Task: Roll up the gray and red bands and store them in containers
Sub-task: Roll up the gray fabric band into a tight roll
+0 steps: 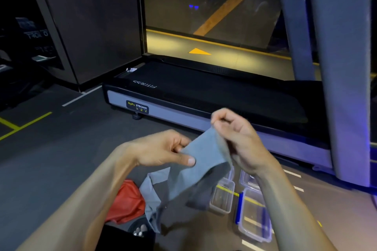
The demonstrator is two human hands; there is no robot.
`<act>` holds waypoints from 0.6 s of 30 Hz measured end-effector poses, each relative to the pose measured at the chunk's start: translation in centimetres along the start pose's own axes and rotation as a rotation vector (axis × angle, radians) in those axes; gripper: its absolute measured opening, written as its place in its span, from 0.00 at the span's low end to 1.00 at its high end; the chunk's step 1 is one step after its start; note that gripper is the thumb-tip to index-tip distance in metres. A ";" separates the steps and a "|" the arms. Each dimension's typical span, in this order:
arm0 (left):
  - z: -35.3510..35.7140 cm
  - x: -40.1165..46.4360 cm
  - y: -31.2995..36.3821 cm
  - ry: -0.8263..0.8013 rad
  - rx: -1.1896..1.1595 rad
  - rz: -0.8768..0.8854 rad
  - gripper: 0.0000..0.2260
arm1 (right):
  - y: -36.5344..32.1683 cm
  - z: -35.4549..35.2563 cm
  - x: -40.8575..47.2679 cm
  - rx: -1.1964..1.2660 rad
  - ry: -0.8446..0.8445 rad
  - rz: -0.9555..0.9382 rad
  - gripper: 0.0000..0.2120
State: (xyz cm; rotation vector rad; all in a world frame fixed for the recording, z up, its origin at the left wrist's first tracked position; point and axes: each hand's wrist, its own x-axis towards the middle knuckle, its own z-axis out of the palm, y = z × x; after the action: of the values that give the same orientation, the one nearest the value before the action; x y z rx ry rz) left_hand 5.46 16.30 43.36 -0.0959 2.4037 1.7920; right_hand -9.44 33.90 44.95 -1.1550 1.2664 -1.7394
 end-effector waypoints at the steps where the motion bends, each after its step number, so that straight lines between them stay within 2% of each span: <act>1: 0.0 -0.1 -0.1 -0.014 0.035 -0.011 0.12 | -0.3 -0.2 0.1 0.113 0.027 -0.021 0.02; 2: 0.1 -0.1 -0.1 -0.007 0.057 -0.014 0.12 | -0.6 -0.3 0.1 0.216 0.035 -0.038 0.05; 4: 0.2 0.0 0.0 0.057 0.058 -0.007 0.12 | -0.8 -0.9 0.3 0.417 0.023 -0.071 0.02; 5: 0.2 0.1 0.0 0.098 0.054 0.000 0.11 | -0.8 -1.3 0.4 0.496 0.028 -0.078 0.03; 7: 0.3 0.3 0.3 0.165 0.059 0.023 0.13 | -0.7 -2.0 0.3 0.573 0.041 -0.067 0.06; 12: 0.6 0.4 0.7 0.235 0.081 0.065 0.11 | -0.1 -3.4 0.1 0.574 0.052 -0.084 0.02; 18: 0.9 0.3 1.3 0.266 0.085 0.072 0.12 | -0.1 -4.2 -0.3 0.521 0.074 -0.070 0.11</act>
State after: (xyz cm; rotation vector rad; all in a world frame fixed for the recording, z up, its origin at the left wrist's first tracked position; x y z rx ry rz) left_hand 5.08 17.55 44.26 -0.2569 2.6939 1.8058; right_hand -13.21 35.59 44.41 -0.8408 0.7453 -2.0185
